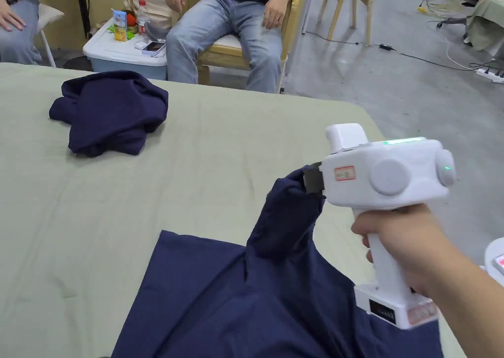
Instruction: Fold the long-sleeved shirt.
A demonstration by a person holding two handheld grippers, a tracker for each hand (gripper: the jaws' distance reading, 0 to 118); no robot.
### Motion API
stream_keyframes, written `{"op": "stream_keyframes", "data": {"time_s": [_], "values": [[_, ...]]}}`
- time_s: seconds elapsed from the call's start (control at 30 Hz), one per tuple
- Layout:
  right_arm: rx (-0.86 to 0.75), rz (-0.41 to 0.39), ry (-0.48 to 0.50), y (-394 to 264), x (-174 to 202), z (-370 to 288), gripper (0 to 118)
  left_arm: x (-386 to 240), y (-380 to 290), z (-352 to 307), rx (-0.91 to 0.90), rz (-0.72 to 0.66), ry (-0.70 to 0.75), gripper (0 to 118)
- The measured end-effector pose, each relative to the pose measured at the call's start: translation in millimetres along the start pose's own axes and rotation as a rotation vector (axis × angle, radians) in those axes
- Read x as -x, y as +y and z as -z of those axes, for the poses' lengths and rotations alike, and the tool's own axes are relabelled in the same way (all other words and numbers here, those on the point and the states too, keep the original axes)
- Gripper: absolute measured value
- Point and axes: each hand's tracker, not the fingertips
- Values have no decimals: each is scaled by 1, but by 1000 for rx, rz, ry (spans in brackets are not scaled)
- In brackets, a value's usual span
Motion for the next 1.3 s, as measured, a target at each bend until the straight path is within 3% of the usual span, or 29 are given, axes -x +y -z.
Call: {"op": "stream_keyframes", "data": {"time_s": [0.2, 0.27, 0.43, 0.57, 0.77, 0.83, 0.9, 0.93, 0.97, 1.0, 1.03, 1.13, 1.23, 1.27, 1.3], "values": [[-74, -16, -24, -90, 4, -181, 2, -34, -21, -45, -30, 34, -36, 0], [-105, 43, -35, -128, 4, -233, 2, -44, -28, -61, -33, 35, -51, 0], [-78, 152, 65, -226, 21, -318, 2, -68, -52, -94, -34, 74, -83, 0], [97, 190, 8, -287, 31, -274, 2, -74, -72, -98, -1, 96, -96, 0], [334, 210, 60, -344, 49, -166, 2, -76, -98, -100, 41, 112, -90, 0], [360, 272, 78, -363, 48, -146, 4, -79, -101, -101, 57, 124, -84, 0], [377, 341, 96, -369, 42, -145, 23, -76, -105, -99, 77, 119, -82, 0], [347, 342, 90, -365, 38, -155, 47, -74, -106, -96, 82, 118, -75, 0], [318, 340, 84, -362, 34, -171, 84, -73, -106, -97, 80, 121, -66, 0], [277, 311, 66, -354, 31, -187, 100, -71, -104, -100, 73, 124, -62, 0], [220, 259, 40, -345, 30, -205, 105, -69, -101, -103, 61, 124, -66, 0], [47, 140, -85, -318, 29, -268, 106, -70, -87, -108, 27, 134, -62, 0], [-30, 181, -132, -310, 36, -303, 105, -78, -78, -112, 17, 141, -69, 0], [-37, 217, -130, -312, 40, -307, 89, -80, -78, -111, 13, 141, -75, 0], [-71, 237, -130, -317, 45, -311, 51, -83, -80, -110, 13, 141, -81, 0]]}}
